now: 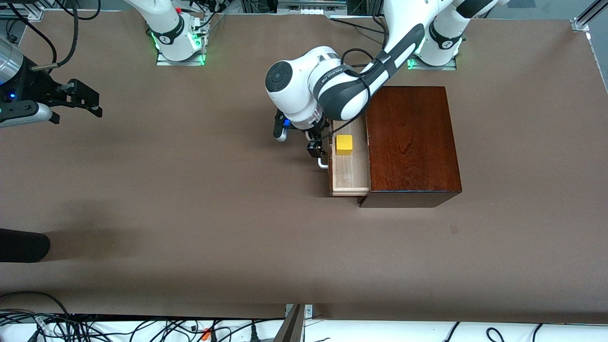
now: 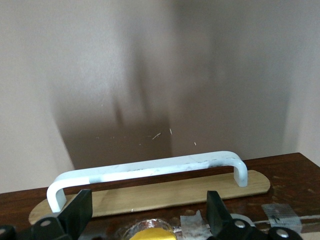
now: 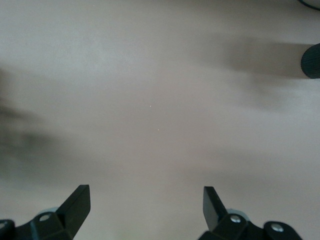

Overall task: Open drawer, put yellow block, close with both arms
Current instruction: 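Push the drawer shut into the box with the left gripper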

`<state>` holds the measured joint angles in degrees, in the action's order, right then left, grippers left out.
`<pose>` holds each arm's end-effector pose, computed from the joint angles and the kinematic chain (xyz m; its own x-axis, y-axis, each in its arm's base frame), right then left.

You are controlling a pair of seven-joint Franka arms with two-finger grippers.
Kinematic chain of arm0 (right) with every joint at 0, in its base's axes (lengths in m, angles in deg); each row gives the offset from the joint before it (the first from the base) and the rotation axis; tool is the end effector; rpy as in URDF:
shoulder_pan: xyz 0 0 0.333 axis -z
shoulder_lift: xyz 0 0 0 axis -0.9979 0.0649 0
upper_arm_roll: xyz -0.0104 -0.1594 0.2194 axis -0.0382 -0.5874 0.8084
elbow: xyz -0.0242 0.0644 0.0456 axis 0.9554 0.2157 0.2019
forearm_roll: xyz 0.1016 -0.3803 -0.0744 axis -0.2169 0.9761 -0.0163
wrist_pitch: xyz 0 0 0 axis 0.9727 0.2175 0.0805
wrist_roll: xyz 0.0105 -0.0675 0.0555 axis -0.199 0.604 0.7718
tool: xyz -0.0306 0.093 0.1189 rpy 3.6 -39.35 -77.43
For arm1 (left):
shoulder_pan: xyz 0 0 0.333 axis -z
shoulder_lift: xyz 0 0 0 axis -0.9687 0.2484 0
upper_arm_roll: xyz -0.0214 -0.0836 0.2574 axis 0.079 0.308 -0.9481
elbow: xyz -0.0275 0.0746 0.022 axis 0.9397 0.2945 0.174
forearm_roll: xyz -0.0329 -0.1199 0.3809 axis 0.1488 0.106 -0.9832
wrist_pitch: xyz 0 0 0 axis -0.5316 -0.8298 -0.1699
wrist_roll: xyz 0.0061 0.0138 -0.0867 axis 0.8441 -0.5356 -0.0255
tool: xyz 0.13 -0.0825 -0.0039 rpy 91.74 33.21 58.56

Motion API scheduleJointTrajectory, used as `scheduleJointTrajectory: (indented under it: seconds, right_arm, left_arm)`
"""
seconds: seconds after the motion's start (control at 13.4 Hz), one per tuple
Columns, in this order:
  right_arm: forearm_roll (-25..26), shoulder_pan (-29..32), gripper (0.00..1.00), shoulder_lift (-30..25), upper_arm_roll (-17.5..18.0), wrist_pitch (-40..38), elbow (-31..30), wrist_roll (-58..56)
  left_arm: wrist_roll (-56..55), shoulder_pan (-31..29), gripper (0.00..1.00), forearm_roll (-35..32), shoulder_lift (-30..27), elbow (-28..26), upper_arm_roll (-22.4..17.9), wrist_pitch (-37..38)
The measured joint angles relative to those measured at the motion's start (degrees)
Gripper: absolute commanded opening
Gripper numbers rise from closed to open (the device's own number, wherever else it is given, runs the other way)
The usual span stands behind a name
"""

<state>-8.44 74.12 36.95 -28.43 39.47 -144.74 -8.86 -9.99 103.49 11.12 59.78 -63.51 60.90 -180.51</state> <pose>0.5671 0.0417 0.5254 0.9856 0.1688 0.0058 0.1689 -0.9854 -0.0219 0.4653 -0.4800 0.2394 -0.1143 -0.9422 -0.3148 -0.9931 0.1004 0.0601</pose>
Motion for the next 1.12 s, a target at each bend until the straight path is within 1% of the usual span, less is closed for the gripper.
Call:
scheduleJointTrajectory:
  seconds: [0.52,1.12]
  right_arm:
    - [0.0,0.0,1.00,0.0,0.0,0.0,0.0,0.0]
    - [0.0,0.0,1.00,0.0,0.0,0.0,0.0,0.0]
  left_arm:
    - [0.1,-3.0,1.00,-0.1,-1.9,-2.8,-0.1,2.1]
    - [0.2,-6.7,1.00,-1.0,-6.3,-10.3,-0.1,2.4]
